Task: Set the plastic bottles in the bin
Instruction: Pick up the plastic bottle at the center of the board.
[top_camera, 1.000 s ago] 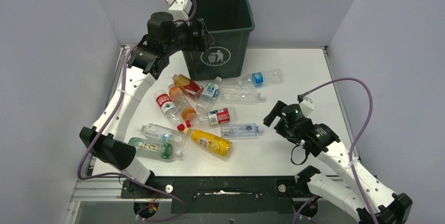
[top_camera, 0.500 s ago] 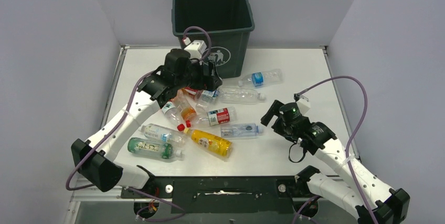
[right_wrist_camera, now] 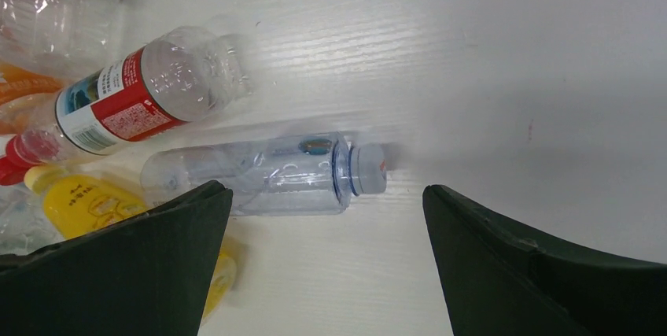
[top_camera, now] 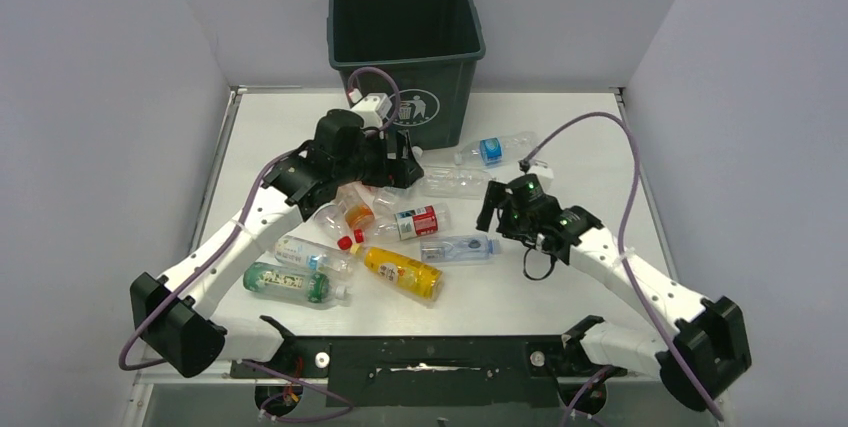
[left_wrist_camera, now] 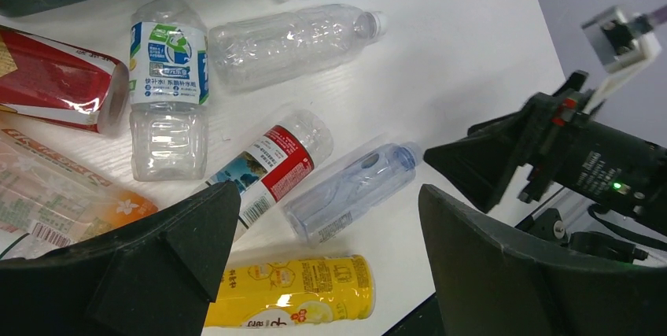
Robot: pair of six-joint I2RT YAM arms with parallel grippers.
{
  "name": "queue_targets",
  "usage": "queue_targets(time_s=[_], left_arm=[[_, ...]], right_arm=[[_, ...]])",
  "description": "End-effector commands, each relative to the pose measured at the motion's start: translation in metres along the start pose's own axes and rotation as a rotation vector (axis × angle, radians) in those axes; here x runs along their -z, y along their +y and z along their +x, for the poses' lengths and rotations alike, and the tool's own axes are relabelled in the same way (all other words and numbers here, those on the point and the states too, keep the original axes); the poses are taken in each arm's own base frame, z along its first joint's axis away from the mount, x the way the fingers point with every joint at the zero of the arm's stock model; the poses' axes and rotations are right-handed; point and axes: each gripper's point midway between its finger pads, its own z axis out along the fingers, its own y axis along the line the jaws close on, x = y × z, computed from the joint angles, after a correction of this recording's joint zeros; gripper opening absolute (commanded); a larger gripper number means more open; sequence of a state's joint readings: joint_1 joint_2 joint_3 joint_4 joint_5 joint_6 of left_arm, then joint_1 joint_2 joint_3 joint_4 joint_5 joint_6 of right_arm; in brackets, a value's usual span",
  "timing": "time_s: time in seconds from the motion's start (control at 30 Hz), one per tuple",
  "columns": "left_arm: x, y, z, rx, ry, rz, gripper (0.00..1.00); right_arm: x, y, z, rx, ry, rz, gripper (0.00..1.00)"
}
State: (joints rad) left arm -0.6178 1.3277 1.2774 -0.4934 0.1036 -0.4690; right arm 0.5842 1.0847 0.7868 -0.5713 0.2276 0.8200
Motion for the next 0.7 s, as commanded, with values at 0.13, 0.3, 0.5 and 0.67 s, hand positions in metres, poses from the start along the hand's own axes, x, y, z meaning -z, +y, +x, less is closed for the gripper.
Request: queue_targets(time_s=[0.13, 0.3, 0.5, 0.67], left_arm=[[0.019, -0.018, -0.023, -0.01, -0.103, 0.058, 0.85], [0.02, -0.018, -0.018, -0.005, -0.098, 0.064, 0.85], [0.017, -0.018, -0.011, -0.002, -0.083, 0.071, 0.85], [0.013, -0.02, -0.012, -0.002, -0.076, 0.082, 0.85]], right_arm=[[-0.027, 0.056, -0.026, 0.291, -0.012, -0.19, 0.98], [-0.031, 0.072, -0.013, 0.414, 0.039, -0.298, 1.0], [-0.026, 0.071, -0.001, 0.496, 0.052, -0.356, 1.0], [-0.029, 0.067, 0.013, 0.547, 0.099, -0.367, 1.0]])
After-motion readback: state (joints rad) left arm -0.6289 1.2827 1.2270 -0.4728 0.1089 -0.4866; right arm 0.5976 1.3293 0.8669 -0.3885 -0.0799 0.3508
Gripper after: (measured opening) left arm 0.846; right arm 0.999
